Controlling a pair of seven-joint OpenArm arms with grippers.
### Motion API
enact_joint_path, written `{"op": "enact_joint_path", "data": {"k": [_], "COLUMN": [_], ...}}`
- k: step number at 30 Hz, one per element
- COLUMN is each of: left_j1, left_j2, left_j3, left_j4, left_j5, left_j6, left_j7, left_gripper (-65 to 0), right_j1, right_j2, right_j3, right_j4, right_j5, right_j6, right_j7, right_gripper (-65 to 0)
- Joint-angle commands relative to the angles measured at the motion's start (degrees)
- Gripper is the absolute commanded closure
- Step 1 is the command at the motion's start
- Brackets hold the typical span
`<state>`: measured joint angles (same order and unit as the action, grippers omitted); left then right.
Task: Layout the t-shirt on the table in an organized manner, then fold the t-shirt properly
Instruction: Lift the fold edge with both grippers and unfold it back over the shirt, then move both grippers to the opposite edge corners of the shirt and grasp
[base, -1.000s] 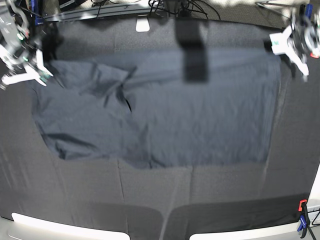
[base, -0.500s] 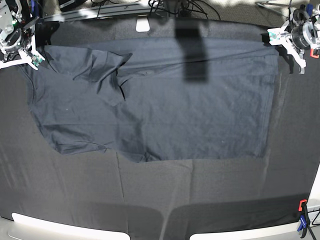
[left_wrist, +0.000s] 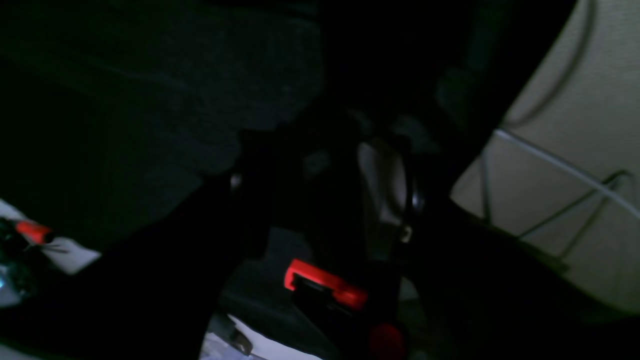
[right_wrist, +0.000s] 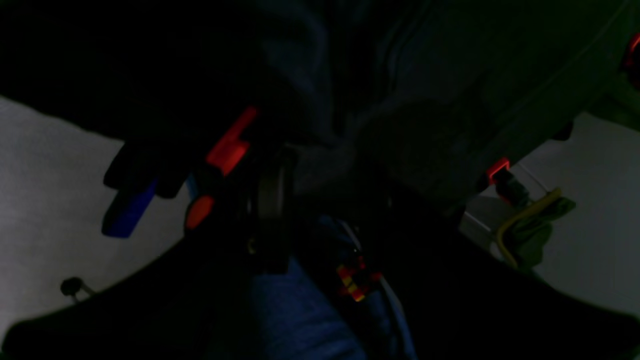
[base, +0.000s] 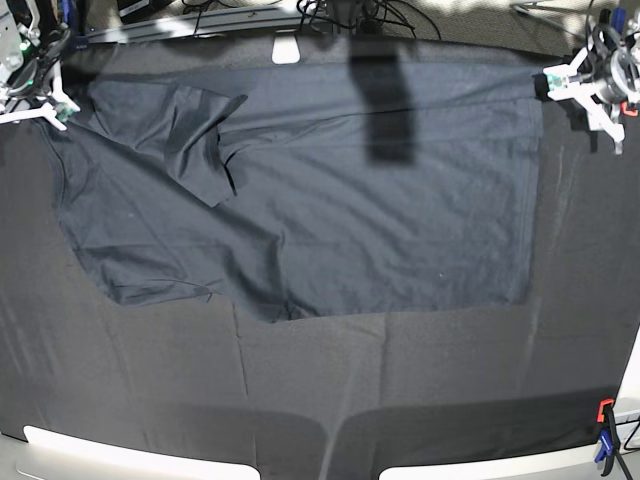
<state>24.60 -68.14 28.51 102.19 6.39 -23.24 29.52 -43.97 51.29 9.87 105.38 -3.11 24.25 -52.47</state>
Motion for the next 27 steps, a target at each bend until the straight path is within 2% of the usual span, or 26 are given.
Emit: {"op": "enact_joint_path", "data": {"k": [1, 9, 12, 17, 22, 27], "left_j1": [0.0, -0.15, -0.15, -0.17, -0.74, -9.4], "left_j2": [-1.79, -4.46, -4.07, -2.47, 5.01, 16.98], "left_j3": [-0.35, -1.95, -7.06, -19.34, -30.34, -34.12], "left_j4": [1.14, 6.64, 7.52, 7.5, 6.82, 1.75], "left_j5": [-0.52, -3.1, -7.98, -16.37, -20.22, -23.3], "left_j6": [-0.61, -0.59, -0.59, -0.61, -0.57, -0.35], "left_j7": [1.18, 2.19, 0.98, -2.47, -7.76, -8.17], "left_gripper": [-26.7, -26.7, -26.7, -26.7, -26.7, -26.7], "right_j1": [-0.02, 0.02, 0.39, 4.17, 15.17, 28.96], "right_j2": [1.07, 1.09, 1.07, 0.28, -3.61, -10.45], "right_j3": [0.63, 0.68, 0.87, 3.74, 5.51, 5.51], "right_j4": [0.66, 7.8, 10.88, 10.12, 4.37, -5.57], "right_j5": [-0.22, 7.91, 7.89, 9.51, 18.14, 26.49], "right_j6": [0.39, 2.36, 2.27, -1.31, -1.57, -0.74], "right_j7": [0.11, 1.77, 3.56, 4.9, 5.79, 8.37], "right_gripper": [-20.8, -20.8, -20.8, -20.8, -20.8, -20.8]}}
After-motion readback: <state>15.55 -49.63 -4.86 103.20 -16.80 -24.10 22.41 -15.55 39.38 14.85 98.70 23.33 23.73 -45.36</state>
